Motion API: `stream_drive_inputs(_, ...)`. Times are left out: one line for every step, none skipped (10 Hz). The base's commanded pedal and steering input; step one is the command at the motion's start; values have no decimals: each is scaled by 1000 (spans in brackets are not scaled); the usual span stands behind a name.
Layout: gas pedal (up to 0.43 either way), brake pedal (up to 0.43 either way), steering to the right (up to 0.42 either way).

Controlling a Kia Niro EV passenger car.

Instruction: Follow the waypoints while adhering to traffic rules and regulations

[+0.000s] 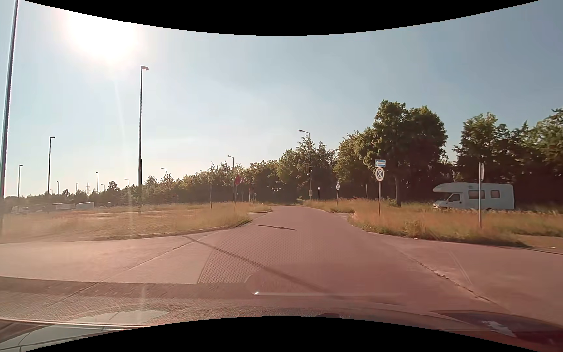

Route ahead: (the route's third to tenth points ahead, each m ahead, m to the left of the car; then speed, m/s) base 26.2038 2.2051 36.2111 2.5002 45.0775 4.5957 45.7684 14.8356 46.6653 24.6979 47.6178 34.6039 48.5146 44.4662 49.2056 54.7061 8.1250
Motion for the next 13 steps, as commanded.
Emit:
stream_drive_inputs(67, 12, 2)
stream_drive_inputs(67, 12, 2)
stream_drive_inputs(67, 12, 2)
stream_drive_inputs(67, 12, 3)
stream_drive_inputs(67, 12, 5)
stream_drive_inputs(67, 6, 6)
stream_drive_inputs(67, 12, 8)
stream_drive_inputs(67, 12, 8)
stream_drive_inputs(67, 12, 8)
stream_drive_inputs(79, 12, 8)
stream_drive_inputs(79, 12, 8)
stream_drive_inputs(79, 12, 8)
stream_drive_inputs(79, 12, 8)
